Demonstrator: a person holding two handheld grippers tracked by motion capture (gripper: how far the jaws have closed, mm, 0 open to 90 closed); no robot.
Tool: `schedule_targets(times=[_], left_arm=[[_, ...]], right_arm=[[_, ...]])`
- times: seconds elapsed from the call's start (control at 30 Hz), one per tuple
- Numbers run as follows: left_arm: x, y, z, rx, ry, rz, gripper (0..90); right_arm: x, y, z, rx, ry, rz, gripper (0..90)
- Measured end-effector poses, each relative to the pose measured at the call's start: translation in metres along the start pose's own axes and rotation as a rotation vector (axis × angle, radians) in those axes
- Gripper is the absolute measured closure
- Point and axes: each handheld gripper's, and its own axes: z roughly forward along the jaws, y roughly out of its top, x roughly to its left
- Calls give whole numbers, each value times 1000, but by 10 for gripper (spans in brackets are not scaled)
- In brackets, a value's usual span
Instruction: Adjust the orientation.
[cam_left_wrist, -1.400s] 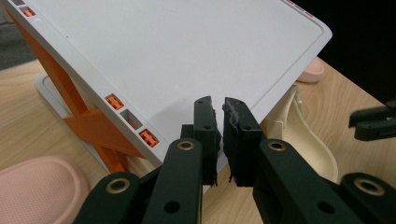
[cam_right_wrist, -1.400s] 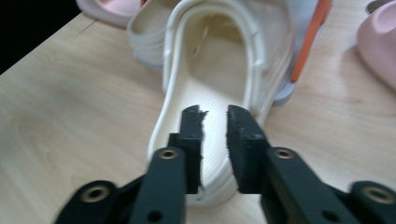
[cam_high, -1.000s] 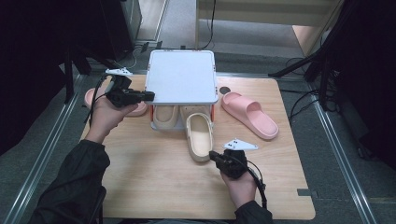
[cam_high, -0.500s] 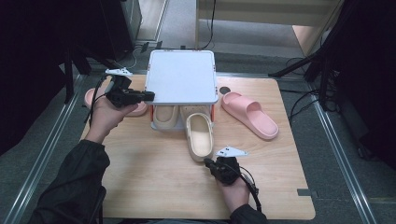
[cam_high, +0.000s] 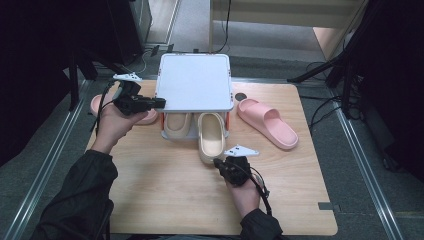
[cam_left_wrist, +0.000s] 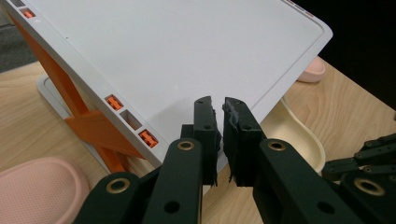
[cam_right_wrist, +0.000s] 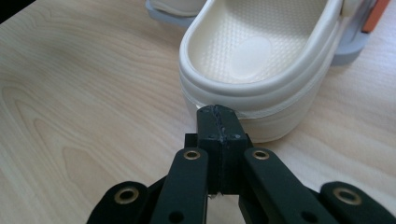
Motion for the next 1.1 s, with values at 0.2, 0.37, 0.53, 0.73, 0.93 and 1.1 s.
schedule_targets(times=[0.2, 0.37, 0.53, 0.73, 0.93, 1.1], left_arm=[[0, 0, 0, -1, -1, -1, 837], [1, 0, 0, 0, -6, -3, 840], [2, -1, 0, -4, -9, -8, 847], [2, -1, 0, -1, -12, -10, 851], [2, -1, -1, -1, -10, -9, 852], [2, -1, 0, -6, -11, -12, 852]], right_arm=[[-5, 18, 17, -1, 2, 18, 900], [-14, 35, 32, -1, -12, 27, 900], [-20, 43, 40, 1, -29, 27, 900], [-23, 51, 50, 3, -40, 16, 900], [-24, 55, 58, -9, -65, -1, 889], [-25, 58, 64, -28, -60, 3, 894]])
